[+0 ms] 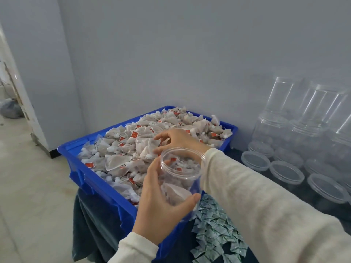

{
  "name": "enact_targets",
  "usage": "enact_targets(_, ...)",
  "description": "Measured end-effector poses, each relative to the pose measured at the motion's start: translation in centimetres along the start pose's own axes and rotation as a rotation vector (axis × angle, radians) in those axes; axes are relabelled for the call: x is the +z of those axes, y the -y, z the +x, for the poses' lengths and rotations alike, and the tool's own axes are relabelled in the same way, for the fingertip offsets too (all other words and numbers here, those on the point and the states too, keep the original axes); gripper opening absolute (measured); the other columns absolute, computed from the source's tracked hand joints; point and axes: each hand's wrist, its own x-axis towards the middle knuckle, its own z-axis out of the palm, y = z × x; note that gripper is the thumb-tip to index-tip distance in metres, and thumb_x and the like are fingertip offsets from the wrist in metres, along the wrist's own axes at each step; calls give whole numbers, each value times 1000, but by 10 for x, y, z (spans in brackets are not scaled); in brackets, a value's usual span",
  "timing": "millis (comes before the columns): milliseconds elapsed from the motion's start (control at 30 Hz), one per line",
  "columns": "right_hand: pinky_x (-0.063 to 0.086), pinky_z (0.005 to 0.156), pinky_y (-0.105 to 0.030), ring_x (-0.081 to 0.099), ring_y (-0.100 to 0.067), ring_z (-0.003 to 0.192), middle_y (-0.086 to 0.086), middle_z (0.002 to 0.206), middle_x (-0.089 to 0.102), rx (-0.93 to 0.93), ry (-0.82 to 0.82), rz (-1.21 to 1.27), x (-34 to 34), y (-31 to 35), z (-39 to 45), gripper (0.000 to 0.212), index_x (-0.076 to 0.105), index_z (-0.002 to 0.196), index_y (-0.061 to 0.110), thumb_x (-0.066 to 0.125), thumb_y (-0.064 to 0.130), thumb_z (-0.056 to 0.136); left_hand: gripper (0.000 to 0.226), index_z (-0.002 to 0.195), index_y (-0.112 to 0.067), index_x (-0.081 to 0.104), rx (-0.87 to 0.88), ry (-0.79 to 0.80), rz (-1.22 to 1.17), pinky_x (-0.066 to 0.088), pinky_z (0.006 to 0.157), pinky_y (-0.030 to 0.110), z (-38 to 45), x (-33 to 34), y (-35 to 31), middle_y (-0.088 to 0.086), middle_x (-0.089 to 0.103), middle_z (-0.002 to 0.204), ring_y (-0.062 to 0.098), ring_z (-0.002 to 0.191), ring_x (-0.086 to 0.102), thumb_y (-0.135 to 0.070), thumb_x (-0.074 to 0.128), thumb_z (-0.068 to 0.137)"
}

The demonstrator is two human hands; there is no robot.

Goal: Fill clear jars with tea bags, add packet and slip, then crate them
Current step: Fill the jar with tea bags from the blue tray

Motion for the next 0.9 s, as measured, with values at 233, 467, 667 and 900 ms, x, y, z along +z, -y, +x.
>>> enact_targets(233,31,62,-7,44,5,76,5,112,65,-103,35,-153,24,-9,17,42,64,122,21,69,8,81,97,136,-42,31,17,10,-93,42,102,29,-3,-6,5,-25,49,129,3,124,49,-66,79,56)
enact_targets(467,40,65,-11,54,1,74,19,80,56,-115,9,-46,13,-8,-7,21,66,105,15,66,9,85,88,132,-52,31,41,-5,-74,41,99,13,-2,-3,6,-27,49,129,-1,123,48,-54,80,59)
enact_targets(667,49,71,-17,64,-19,86,-7,92,70,-101,-163,132,-18,10,-26,26,70,94,9,76,31,81,92,134,-47,31,20,-4,-83,46,101,22,-2,-2,6,-29,49,129,-2,122,50,-55,81,58)
enact_targets(900,53,70,-18,67,-4,72,9,78,74,-111,-356,352,-67,32,-56,9,72,84,22,78,26,79,105,142,-37,27,-41,27,-80,46,104,39,-3,-2,8,-28,48,130,1,123,49,-60,81,54)
